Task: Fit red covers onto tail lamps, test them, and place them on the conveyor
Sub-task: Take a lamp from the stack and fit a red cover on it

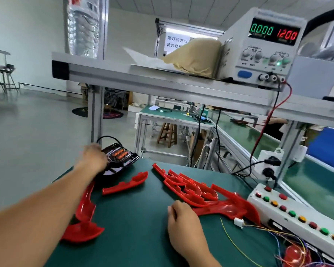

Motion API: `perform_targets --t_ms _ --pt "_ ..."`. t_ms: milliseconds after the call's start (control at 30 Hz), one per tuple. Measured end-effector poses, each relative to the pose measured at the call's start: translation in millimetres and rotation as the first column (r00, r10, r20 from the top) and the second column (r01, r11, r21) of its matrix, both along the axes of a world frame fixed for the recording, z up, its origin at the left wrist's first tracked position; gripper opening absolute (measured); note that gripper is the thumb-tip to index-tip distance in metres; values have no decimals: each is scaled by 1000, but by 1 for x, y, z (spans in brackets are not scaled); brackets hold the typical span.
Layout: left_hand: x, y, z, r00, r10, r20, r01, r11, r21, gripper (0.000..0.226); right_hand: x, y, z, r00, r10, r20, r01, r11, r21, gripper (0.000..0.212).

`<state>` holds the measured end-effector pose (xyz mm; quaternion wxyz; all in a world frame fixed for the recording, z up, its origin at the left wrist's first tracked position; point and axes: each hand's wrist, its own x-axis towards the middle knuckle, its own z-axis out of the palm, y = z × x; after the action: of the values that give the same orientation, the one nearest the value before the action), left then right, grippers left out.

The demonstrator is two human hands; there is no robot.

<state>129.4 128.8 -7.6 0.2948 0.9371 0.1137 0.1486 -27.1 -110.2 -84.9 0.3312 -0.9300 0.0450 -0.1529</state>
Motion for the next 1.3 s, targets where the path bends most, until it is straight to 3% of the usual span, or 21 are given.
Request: perform_targets --t_ms 100,267,467,567,700,833,933,1067,1133,1200,1300 --pt "21 25 -18 982 144 -118 -156 983 -93 36 2 0 -1 1000 16 -7 -16 999 -46 33" --pt "35 26 -42 980 87 -180 -110 987 -119 44 5 0 -3 1000 20 -14 -21 995 -94 34" --pt "48 16 -35 988 156 -19 -156 966 -207 38 5 -2 -5 999 12 -31 -16 993 -121 35" --pt "45 14 -19 980 193 50 -165 926 -340 42 4 -2 -4 999 17 -27 -20 993 -115 35" --pt "21 7 8 972 197 126 -83 793 -603 40 2 -1 -1 1000 14 -18 -17 992 -127 35" --pt "-37 -11 29 972 129 194 98 527 -844 24 -1 -1 5 999 12 -46 -17 994 -104 28" --pt "-90 -34 19 977 -12 211 200 379 -904 24 -7 -1 10 996 27 -88 -33 998 -62 28" --pt "-142 -59 -19 972 -127 199 236 452 -860 20 -12 -20 33 987 16 -158 3 993 119 24" --pt "-155 -66 -33 975 -166 147 211 491 -845 23 -12 -44 46 991 -107 -84 101 993 -67 15" --pt "-159 -70 -43 971 -209 115 208 508 -836 25 -10 -69 51 978 -206 -40 186 939 -290 20" --pt "-163 -75 -46 958 -271 94 233 545 -805 26 -7 -88 40 949 -266 -166 175 889 -423 36"
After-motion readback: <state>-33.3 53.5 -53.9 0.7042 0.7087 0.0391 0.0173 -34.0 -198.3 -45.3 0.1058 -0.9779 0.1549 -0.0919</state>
